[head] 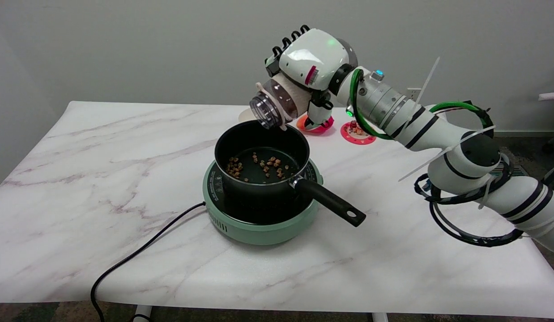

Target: Pour the contents of the bottle into the soup pot.

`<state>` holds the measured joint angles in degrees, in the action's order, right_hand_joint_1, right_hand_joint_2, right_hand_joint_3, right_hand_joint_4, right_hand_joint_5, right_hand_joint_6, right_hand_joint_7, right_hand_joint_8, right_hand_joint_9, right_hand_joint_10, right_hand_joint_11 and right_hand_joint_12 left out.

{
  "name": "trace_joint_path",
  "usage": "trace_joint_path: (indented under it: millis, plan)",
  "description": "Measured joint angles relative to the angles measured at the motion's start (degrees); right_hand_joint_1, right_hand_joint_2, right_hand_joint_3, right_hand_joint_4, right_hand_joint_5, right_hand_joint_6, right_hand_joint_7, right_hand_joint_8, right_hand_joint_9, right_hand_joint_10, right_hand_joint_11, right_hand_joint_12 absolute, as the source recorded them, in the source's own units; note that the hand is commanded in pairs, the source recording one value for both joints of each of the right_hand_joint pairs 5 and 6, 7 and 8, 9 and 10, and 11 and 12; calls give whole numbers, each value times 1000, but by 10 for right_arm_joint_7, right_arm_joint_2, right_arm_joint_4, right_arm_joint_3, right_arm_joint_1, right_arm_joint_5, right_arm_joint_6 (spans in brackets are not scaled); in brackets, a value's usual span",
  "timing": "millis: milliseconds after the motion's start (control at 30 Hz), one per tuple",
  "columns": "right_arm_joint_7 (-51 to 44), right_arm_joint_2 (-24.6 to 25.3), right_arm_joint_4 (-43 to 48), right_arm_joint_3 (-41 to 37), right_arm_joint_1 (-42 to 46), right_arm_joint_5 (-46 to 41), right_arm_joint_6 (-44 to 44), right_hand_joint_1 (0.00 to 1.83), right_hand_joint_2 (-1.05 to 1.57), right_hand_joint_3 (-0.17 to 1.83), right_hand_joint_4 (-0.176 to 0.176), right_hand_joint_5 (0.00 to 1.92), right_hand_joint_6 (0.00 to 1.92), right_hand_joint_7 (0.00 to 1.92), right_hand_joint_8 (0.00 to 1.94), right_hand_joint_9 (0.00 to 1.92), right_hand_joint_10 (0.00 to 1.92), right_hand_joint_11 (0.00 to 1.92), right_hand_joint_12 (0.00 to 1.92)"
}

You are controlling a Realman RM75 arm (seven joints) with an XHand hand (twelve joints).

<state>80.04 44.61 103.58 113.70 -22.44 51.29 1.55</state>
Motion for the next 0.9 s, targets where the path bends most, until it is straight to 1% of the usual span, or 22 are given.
trace_joint_path:
  millis: [300, 900]
  plan:
    - [-2, -8, -20, 3, -16, 60, 36, 1440, 1077, 485, 0, 1920, 1920, 1906, 1906, 1309, 1309, 1216, 1216]
    - [6, -26, -66, 11, -33, 132, 68, 1440, 1037, 510, 0, 1920, 1920, 1892, 1892, 1295, 1295, 1202, 1202]
